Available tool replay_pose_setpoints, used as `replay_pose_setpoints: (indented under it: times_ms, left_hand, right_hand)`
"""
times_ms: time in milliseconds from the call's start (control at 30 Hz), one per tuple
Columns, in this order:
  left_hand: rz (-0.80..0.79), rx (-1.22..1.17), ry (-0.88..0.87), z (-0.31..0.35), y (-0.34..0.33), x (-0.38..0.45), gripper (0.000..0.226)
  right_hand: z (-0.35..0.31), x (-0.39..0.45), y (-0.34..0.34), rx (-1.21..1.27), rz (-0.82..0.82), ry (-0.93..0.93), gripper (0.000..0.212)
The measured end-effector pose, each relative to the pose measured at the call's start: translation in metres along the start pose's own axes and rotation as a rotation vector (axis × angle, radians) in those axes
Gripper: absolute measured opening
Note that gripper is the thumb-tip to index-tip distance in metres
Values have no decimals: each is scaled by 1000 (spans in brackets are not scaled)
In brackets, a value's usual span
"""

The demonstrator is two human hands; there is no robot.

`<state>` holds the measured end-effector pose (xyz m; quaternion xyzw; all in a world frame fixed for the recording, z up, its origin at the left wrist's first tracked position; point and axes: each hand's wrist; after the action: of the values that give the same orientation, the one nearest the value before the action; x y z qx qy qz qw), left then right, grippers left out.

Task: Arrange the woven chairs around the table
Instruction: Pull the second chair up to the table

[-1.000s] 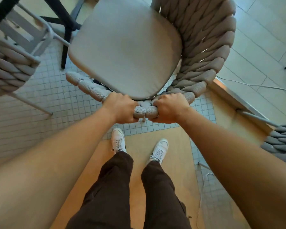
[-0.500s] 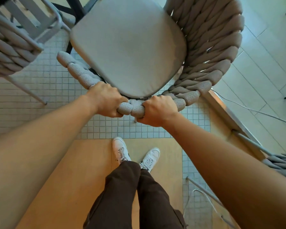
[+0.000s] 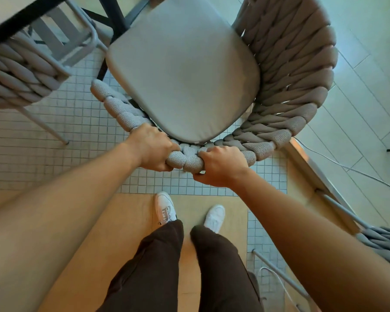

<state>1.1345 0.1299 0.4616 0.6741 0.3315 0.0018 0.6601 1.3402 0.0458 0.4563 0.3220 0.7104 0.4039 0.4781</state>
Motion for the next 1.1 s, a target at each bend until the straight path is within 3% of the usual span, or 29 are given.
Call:
replay_pose_setpoints:
  times_ms: [100,233,400,533,667,800,1100]
  left_hand:
    - [-44,-87,62,8,13,4,53]
    - [-141,-260,157,32,35,15,81]
    - [-41,-342,336,108,49,40,68]
    - [24,-412,577,135,62,61,80]
    - [13,-438,671,160,73,91,91]
    - [2,-411,824,171,73,105,85]
    - [20,-349,755,134,58,97,66]
  right_hand:
    - [15,-8,5,-53,-7,85,52]
    - [66,-28,20,-116,-35,124,57]
    - [136,-41,41,-173,-31,248,53]
    - [180,-37,60,-212,-75,264,55]
    - [212,-26,67,-294,-78,241,63]
    - [213,-17,62,-333,-104,263,61]
    - [206,16,70,-344,-95,334,59]
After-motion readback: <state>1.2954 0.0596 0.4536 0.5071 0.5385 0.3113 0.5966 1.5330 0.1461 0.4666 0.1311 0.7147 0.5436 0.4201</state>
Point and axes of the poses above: each hand's wrist, its own x-axis towards the middle knuckle, its own y-axis out of the back of the hand, z = x × y, and after that the axes turned 7 degrees about x, right-handed
